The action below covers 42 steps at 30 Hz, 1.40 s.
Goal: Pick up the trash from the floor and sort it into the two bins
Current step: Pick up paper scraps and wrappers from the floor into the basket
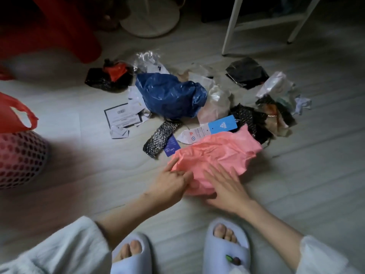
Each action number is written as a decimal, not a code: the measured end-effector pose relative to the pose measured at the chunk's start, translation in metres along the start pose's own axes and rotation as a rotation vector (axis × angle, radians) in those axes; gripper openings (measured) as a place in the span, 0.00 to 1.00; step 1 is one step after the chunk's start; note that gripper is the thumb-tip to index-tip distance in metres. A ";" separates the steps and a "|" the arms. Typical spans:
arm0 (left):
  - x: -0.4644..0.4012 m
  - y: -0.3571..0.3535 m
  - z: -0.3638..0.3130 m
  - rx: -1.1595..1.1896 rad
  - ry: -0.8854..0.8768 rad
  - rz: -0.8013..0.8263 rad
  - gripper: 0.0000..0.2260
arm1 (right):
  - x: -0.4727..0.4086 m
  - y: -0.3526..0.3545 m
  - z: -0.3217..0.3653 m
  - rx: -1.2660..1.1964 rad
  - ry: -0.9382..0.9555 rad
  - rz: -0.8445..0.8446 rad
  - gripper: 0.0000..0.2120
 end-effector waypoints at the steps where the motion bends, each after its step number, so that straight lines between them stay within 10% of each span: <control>1: 0.006 0.004 0.001 0.143 0.097 0.035 0.07 | 0.005 0.002 0.009 0.011 0.035 -0.095 0.41; 6: 0.041 0.025 0.001 0.413 0.354 -0.115 0.15 | 0.021 -0.006 0.024 -0.444 -0.028 -0.338 0.22; 12: 0.075 0.040 -0.033 -0.091 0.134 -0.640 0.19 | 0.029 0.013 0.029 -0.720 -0.247 -0.361 0.08; 19: 0.078 0.021 -0.032 -0.318 0.218 -0.555 0.19 | 0.017 0.022 0.029 -0.876 -0.314 -0.307 0.05; 26: 0.058 0.037 -0.006 -0.062 0.235 -0.461 0.29 | 0.017 0.042 0.055 -1.004 -0.128 -0.236 0.12; 31: 0.049 0.019 -0.003 0.003 0.235 -0.312 0.48 | 0.016 0.047 0.056 -0.994 -0.123 -0.247 0.06; 36: 0.046 0.029 0.006 0.004 0.246 -0.516 0.21 | 0.024 0.043 0.060 -0.849 -0.093 -0.400 0.19; 42: 0.042 0.017 0.003 0.156 0.135 -0.518 0.32 | 0.029 0.055 0.072 -0.698 0.149 -0.466 0.08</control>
Point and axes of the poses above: each hand's wrist, its own x-axis away from the middle knuckle, its own y-axis out of the back of the hand, z = x × y, the point moved 5 cm from there along -x, towards the middle knuckle, and after that the axes turned 3 degrees about -x, right-handed, at the moved point
